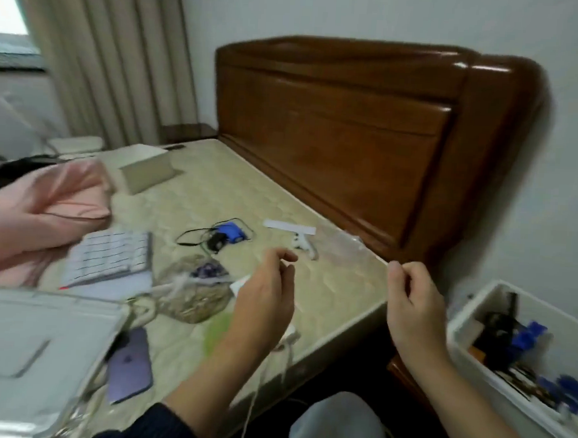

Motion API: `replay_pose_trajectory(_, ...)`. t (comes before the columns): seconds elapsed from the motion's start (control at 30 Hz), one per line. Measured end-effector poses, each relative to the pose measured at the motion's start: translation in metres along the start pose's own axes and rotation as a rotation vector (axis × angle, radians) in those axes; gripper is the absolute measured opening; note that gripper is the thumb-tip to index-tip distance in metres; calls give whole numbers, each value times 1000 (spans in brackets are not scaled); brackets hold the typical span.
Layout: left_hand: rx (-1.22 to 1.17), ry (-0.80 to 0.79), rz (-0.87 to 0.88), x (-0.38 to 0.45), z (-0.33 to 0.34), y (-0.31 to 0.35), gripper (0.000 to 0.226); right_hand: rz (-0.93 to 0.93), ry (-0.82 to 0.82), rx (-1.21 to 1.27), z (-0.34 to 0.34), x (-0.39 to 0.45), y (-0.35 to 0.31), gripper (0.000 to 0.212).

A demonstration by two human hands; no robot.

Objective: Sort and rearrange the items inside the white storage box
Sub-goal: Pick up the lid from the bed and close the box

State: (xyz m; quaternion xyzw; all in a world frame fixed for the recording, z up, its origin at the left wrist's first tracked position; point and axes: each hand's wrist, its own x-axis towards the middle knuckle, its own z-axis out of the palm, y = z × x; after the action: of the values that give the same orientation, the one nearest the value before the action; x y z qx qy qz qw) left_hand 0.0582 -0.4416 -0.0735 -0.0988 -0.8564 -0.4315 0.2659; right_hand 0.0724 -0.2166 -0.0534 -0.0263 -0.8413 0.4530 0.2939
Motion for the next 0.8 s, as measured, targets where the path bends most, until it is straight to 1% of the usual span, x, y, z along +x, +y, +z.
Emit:
replay_pose_trajectory(0.07,48,112,-46,-3,-48,-25,19,-38,-99,62,39,0,-30,25)
replay_pose_trajectory(0.17,134,264,-141,-12,-111,-65,23,-94,-211,120,96,-5,-72,24)
replay_pose_trajectory(0.23,247,291,-252,-24,-143,-97,29,-115,-312,154,134,-16,-96,24)
replay_pose_trajectory(0.3,393,232,-418,-41,-165,-130,38,-121,-433,179,171,-31,-114,22)
replay_pose_trajectory(0.4,619,30,-687,-73,-181,-180,56,-143,-576,170,213,-65,-130,16)
replay_pose_trajectory(0.47,709,-117,-855,-96,-183,-215,72,-162,-656,169,231,-90,-134,10)
replay_pose_trajectory(0.53,752,-210,-979,-115,-181,-246,90,-200,-722,135,241,-108,-136,9)
replay_pose_trajectory(0.57,768,-237,-1011,-121,-180,-258,96,-215,-755,106,244,-114,-137,9)
replay_pose_trajectory(0.63,788,-271,-1029,-124,-178,-277,99,-231,-814,47,249,-121,-137,6)
replay_pose_trajectory(0.73,828,-316,-1010,-119,-175,-292,96,-245,-847,-2,248,-122,-136,9)
replay_pose_trajectory(0.8,867,-347,-978,-119,-172,-297,90,-252,-843,-18,244,-117,-134,9)
